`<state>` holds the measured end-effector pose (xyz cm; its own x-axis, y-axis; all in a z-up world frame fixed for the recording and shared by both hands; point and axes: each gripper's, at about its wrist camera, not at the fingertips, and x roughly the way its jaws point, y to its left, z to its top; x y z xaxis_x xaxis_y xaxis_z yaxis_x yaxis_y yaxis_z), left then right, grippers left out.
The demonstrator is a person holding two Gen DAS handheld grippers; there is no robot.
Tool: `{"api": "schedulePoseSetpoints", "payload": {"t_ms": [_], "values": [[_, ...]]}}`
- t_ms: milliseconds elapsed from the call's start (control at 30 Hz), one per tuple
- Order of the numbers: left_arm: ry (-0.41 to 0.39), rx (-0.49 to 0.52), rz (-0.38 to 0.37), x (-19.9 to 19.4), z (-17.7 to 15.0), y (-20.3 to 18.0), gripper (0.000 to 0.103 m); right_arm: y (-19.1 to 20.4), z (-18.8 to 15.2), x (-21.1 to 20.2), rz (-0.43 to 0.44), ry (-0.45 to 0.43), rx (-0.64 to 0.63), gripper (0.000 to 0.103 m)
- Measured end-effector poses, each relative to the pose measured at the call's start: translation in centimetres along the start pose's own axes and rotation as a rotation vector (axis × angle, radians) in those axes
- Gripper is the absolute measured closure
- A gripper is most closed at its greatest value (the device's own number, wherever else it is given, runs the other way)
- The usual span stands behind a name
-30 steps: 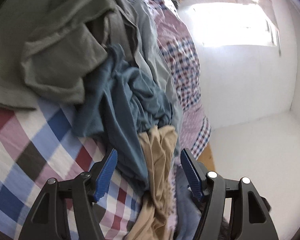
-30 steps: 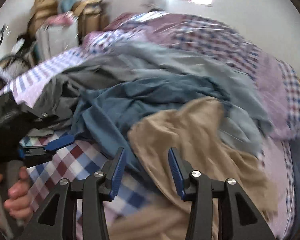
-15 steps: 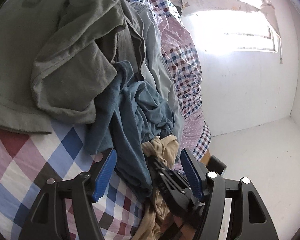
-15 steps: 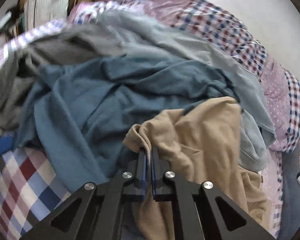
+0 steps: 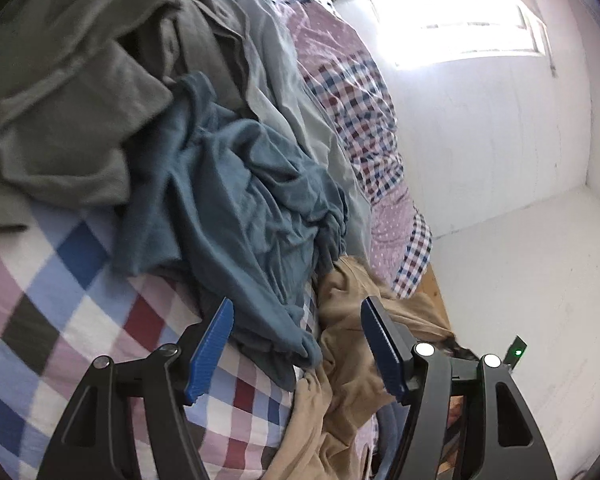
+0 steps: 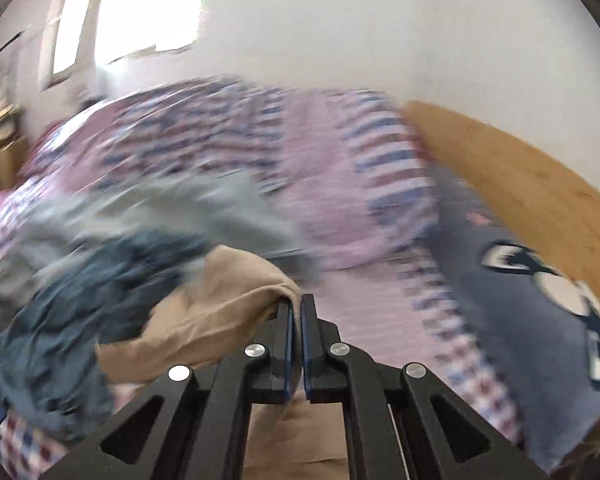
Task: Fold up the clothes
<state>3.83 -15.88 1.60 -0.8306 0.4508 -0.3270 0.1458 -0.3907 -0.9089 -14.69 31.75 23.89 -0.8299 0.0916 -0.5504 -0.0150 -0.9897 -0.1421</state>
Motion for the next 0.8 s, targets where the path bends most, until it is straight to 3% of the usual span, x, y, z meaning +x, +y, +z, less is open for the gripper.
{"api": "schedulePoseSetpoints", "payload": {"t_ms": [167,300,400,500,600,667,800], "values": [[0.047,0.094,0.011,1.9,-1.0,-2.0,0.033,-11.0,1.5,-0.9,-0.176,-0.018,0.095,0.101],[0.093,0.201,0.028,3.5,-2.3,-3.9,0.033,-17.6,0.4,-0.7,-0.316,0.01,0.149,0.101],[0.124,0.26,0.041,4.6,-3.4,-4.9,0.033,-21.8,-2.0,0.2,-0.402,0.068,0.187,0.1],[0.153,0.293,0.042,5.2,-4.5,-5.5,0.033,-23.6,-5.2,2.6,-0.396,0.191,0.201,0.097],[0.171,0.327,0.053,5.8,-5.5,-6.0,0.033,-23.8,-8.0,3.8,-0.376,0.282,0.202,0.081],[0.18,0.343,0.064,6.3,-5.9,-6.3,0.033,-23.0,-9.3,3.3,-0.361,0.289,0.193,0.054],[0.197,0.344,0.071,6.7,-6.4,-6.3,0.033,-19.9,-10.8,0.5,-0.33,0.254,0.17,0.043]]}}
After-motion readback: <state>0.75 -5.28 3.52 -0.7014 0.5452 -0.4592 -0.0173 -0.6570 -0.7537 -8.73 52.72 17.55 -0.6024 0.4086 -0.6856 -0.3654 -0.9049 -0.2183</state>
